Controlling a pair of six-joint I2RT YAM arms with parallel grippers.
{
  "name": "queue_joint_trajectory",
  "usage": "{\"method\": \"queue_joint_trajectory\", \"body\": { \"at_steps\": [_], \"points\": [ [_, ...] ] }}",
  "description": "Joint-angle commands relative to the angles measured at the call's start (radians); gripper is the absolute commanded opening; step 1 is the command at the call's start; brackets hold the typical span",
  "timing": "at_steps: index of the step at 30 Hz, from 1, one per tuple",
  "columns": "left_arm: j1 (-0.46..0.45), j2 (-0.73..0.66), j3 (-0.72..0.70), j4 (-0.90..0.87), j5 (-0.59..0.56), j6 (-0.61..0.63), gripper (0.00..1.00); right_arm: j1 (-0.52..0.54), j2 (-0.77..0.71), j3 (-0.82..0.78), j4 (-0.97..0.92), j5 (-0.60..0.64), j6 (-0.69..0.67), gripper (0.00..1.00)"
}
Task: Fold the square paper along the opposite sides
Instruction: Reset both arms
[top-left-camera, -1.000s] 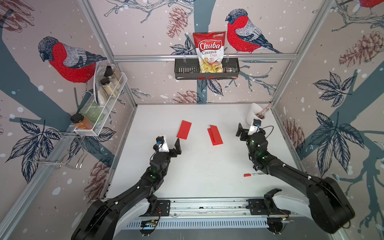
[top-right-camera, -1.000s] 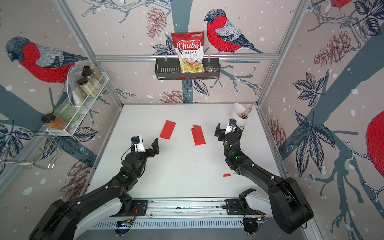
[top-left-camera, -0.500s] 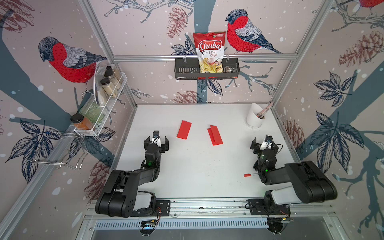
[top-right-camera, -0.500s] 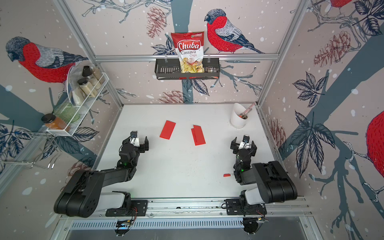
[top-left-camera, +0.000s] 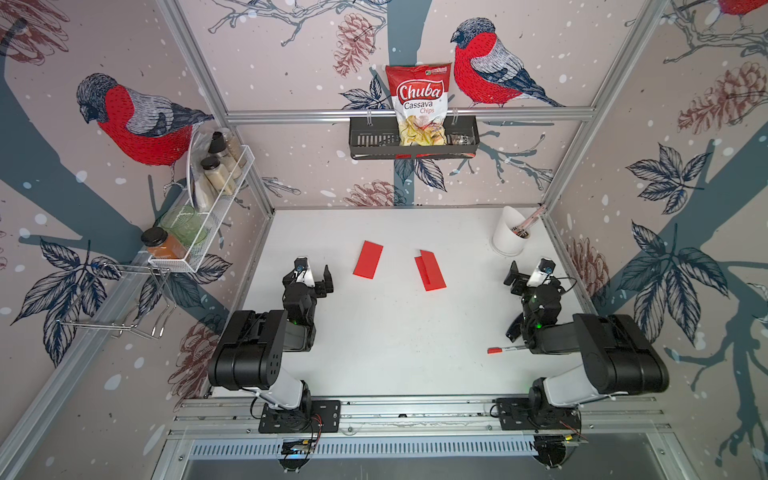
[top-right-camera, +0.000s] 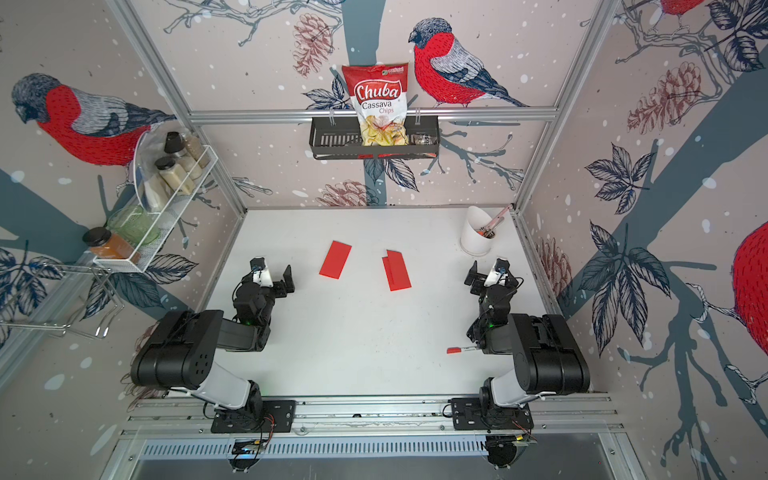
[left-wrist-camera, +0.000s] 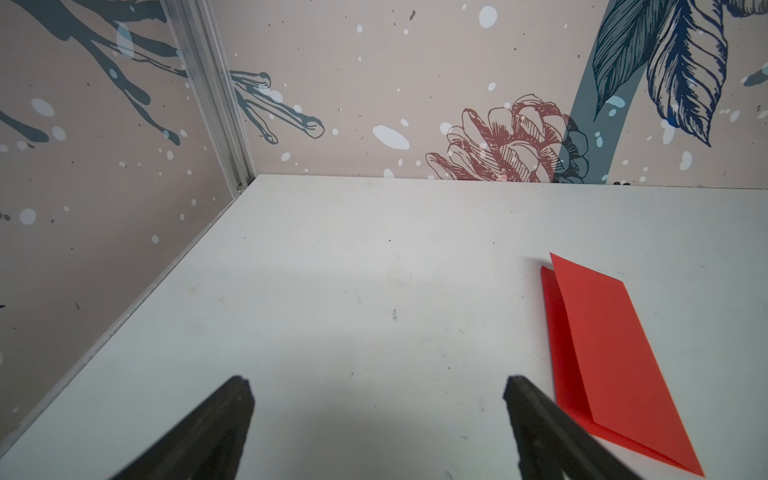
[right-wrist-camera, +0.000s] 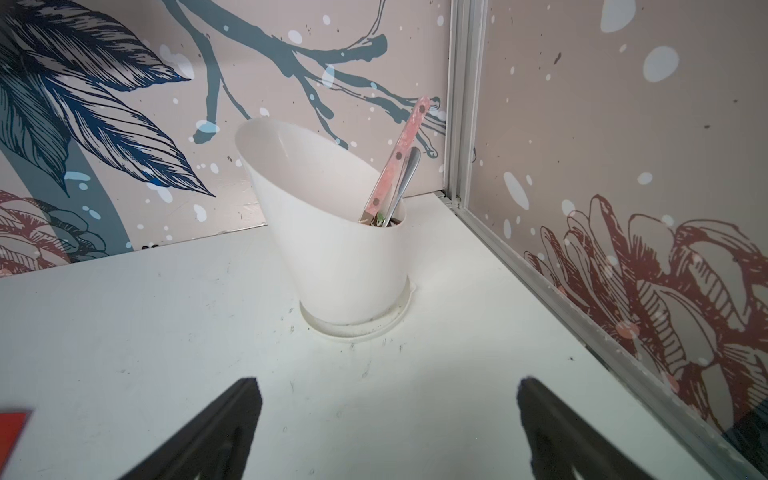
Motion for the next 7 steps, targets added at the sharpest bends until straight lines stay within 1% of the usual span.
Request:
{"method": "queue_joint_trajectory", "body": {
  "at_steps": [1, 7],
  "points": [
    [0.004, 0.001, 0.0, 0.035, 0.007, -0.013, 0.98, -0.002, 0.019, 0.021, -0.028, -0.046, 0.006, 1.0],
    [0.004, -0.007, -0.022, 0.073, 0.008, -0.011, 0.98, -0.017, -0.006, 0.007, -0.034, -0.067, 0.015, 1.0]
  ]
}}
